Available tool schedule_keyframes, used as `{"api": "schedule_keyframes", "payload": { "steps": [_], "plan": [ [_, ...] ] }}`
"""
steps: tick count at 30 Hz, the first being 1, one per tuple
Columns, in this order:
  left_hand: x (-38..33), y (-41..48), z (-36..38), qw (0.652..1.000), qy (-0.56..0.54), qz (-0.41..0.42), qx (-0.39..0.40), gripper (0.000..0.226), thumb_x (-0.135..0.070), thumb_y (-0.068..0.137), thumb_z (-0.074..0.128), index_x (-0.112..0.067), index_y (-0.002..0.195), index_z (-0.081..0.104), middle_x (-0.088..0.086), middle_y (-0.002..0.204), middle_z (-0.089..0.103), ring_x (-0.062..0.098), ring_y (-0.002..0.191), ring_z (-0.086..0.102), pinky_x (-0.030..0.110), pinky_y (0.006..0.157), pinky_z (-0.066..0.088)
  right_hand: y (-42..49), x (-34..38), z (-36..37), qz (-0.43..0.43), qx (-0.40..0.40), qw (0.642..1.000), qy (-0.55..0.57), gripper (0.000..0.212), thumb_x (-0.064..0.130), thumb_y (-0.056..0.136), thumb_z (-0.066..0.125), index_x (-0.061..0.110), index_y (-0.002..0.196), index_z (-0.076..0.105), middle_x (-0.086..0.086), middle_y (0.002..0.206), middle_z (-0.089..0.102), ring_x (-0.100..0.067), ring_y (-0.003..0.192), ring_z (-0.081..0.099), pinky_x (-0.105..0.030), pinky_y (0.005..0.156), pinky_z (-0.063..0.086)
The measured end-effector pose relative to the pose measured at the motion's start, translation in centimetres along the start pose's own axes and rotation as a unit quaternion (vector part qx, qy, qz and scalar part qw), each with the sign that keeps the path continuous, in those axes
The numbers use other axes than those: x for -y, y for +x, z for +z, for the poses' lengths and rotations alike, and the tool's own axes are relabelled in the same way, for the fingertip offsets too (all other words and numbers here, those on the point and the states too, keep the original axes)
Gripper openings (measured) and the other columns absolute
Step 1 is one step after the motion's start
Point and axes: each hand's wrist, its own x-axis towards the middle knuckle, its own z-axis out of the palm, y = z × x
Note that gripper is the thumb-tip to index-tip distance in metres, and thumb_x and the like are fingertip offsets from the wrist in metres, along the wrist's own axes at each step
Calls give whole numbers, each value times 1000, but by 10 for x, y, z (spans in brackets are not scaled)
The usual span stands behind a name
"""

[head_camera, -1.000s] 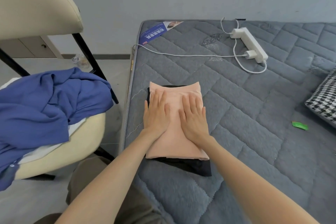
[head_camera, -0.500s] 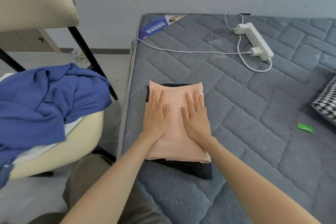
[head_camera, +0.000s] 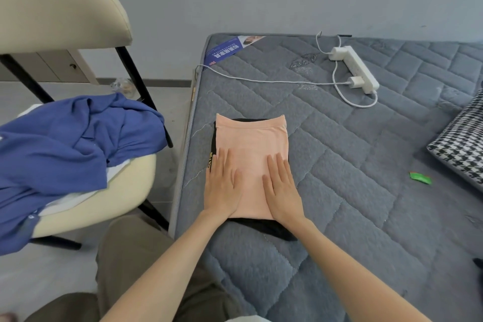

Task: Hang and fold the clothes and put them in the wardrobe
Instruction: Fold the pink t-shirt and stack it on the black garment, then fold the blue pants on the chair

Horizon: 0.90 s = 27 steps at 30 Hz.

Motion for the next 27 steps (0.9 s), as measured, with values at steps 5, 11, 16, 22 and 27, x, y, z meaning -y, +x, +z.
{"api": "schedule_keyframes", "payload": {
  "steps": [5, 11, 16, 22, 27],
  "plan": [
    [-1, -4, -10, 999, 16, 4, 34, 54, -37, 103, 16, -27, 150, -7, -6, 159, -11, 15, 146, -10, 35, 117, -6, -8, 1, -7, -1, 8, 997, -73, 51, 34, 104, 21, 23, 153, 11, 6, 160, 5, -17, 148, 3, -42, 120, 8],
    [2, -8, -52, 993, 106, 44, 27, 53, -33, 103, 21, -26, 152, 3, -2, 160, 4, 21, 147, 1, 45, 118, 3, 7, 32, -36, -59, -83, 989, -105, 37, 15, 96, 45, 14, 131, 55, -1, 132, 58, -26, 116, 52, -38, 96, 36],
    [5, -9, -105, 995, 66, 57, -49, 54, -31, 102, 32, -20, 152, 15, 5, 156, 24, 22, 143, 23, 42, 113, 26, 29, 83, -50, -100, -73, 992, -25, 37, 18, 97, 45, 16, 133, 52, -1, 134, 55, -24, 122, 47, -35, 100, 35],
    [41, -26, -179, 989, 44, -3, -140, 53, -28, 101, 38, -19, 150, 21, 2, 153, 30, 17, 140, 28, 36, 106, 34, 52, 152, -37, -171, -19, 984, 51, 36, 18, 95, 48, 19, 131, 54, -3, 126, 60, -21, 120, 50, -33, 101, 38],
    [96, -58, -228, 978, 38, -87, -183, 53, -30, 100, 39, -20, 150, 23, 2, 151, 33, 24, 136, 34, 43, 101, 40, 59, 215, -1, -214, 63, 971, 89, 37, 20, 97, 46, 18, 133, 50, -4, 129, 57, -23, 119, 51, -42, 98, 45]
  ]
}}
